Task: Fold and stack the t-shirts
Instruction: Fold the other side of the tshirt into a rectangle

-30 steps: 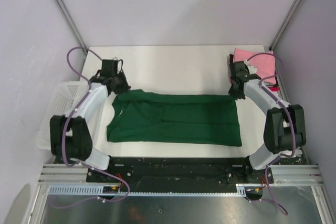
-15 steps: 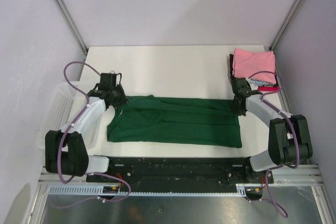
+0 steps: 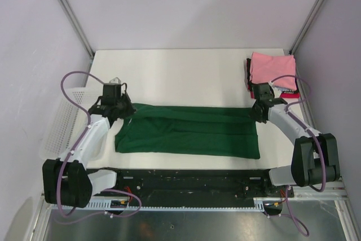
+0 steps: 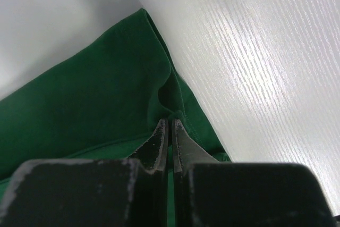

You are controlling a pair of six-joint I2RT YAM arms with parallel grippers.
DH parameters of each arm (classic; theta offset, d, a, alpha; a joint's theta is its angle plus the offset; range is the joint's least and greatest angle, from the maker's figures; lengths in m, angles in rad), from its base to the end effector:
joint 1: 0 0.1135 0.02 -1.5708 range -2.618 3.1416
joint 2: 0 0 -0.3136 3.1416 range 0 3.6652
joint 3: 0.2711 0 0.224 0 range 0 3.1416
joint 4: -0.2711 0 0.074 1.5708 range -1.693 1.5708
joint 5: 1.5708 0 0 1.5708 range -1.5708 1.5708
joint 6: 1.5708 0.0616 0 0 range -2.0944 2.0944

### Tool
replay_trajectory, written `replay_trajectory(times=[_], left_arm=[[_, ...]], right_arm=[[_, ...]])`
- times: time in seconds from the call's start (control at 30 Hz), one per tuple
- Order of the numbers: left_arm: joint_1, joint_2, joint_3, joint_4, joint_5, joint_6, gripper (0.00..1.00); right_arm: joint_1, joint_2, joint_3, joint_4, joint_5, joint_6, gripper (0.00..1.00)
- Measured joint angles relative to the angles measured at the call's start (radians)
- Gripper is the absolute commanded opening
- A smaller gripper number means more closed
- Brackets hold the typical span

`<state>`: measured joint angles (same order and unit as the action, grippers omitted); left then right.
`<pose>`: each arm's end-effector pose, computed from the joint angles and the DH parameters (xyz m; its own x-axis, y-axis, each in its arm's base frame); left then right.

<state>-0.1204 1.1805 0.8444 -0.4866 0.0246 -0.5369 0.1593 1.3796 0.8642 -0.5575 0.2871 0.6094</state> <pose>0.2147 -0.0275 0.2896 -0.6952 -0.4309 -0.5753 -0.2547 0.8961 -0.3634 0.2410 0.0211 0.2503 -0.7220 0.4400 -0.5340 0.4813 0.8738 0.0693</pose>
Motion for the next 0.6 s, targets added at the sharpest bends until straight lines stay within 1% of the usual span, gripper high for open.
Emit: replay_trajectory(times=[0.13, 0.33, 0.6], left_arm=[[0.000, -0.018, -0.055, 0.002, -0.002, -0.017, 0.00], [0.000, -0.018, -0.131, 0.002, -0.003, -0.042, 0.00], [0.000, -0.020, -0.146, 0.006, -0.003, -0.053, 0.00]], right_arm=[[0.000, -0.010, -0.022, -0.002, -0.002, 0.000, 0.01], [-0.003, -0.017, -0.072, -0.007, -0.016, 0.001, 0.06], [-0.006, -0.032, -0.080, -0.006, -0.025, 0.000, 0.17]])
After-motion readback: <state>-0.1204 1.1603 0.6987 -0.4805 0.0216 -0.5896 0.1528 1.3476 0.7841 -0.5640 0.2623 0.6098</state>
